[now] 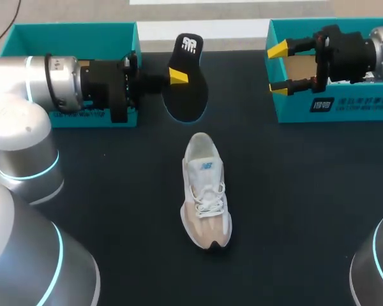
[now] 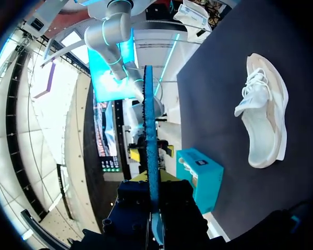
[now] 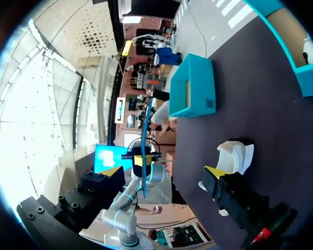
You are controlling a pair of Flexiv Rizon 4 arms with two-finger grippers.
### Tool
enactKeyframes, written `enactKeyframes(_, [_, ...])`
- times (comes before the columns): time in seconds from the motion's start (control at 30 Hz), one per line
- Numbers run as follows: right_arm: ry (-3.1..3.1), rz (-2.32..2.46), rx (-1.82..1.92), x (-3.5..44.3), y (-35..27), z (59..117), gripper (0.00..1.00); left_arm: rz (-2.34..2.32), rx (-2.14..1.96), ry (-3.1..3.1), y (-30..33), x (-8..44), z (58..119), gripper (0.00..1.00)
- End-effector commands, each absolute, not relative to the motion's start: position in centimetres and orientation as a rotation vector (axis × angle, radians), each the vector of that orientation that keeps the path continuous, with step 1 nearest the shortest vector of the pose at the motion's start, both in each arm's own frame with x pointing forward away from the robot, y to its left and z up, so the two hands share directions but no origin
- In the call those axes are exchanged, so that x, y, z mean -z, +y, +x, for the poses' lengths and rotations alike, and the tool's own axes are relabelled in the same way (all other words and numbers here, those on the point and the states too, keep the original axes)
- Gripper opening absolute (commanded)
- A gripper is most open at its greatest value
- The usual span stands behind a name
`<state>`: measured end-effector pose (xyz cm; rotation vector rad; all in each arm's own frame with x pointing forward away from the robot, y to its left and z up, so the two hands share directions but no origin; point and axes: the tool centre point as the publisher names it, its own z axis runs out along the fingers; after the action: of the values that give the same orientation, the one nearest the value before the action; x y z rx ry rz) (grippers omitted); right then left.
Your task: Take the shoe out of the shoebox, open the shoe tongue, remove and reinsert the insole, then place the shoe into the shoebox
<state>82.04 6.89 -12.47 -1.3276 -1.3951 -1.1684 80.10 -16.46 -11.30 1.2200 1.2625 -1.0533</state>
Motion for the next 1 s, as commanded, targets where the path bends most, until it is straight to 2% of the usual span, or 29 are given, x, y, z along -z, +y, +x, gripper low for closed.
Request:
enactKeyframes(0.03, [-1.395, -1.33, 1.169, 12.5, 7.0, 82.0, 1.0, 1.203, 1.099, 1.329, -16.6, 11.2, 79.9, 0.0])
enactKeyframes(0.2, [-1.395, -1.33, 1.169, 12.5, 7.0, 82.0, 1.0, 1.03, 1.32, 1.866, -16.8, 10.6, 79.0, 0.0])
enactKeyframes(0.5, [-1.395, -1.33, 1.169, 12.5, 7.0, 82.0, 1.0, 0.368, 1.717, 2.595, -15.6, 9.3, 78.6, 0.0])
enactKeyframes(0.87, [-1.395, -1.33, 1.169, 12.5, 7.0, 82.0, 1.0, -0.391, 2.269, 2.738, -16.6, 9.5, 77.7, 0.0])
enactKeyframes(0.97, [-1.395, -1.33, 1.169, 12.5, 7.0, 82.0, 1.0, -0.738, 2.421, 2.662, -16.8, 9.8, 77.5, 0.0])
enactKeyframes(1.0, [-1.395, -1.33, 1.169, 12.5, 7.0, 82.0, 1.0, -1.01, 2.495, 2.595, -16.8, 10.0, 77.7, 0.0])
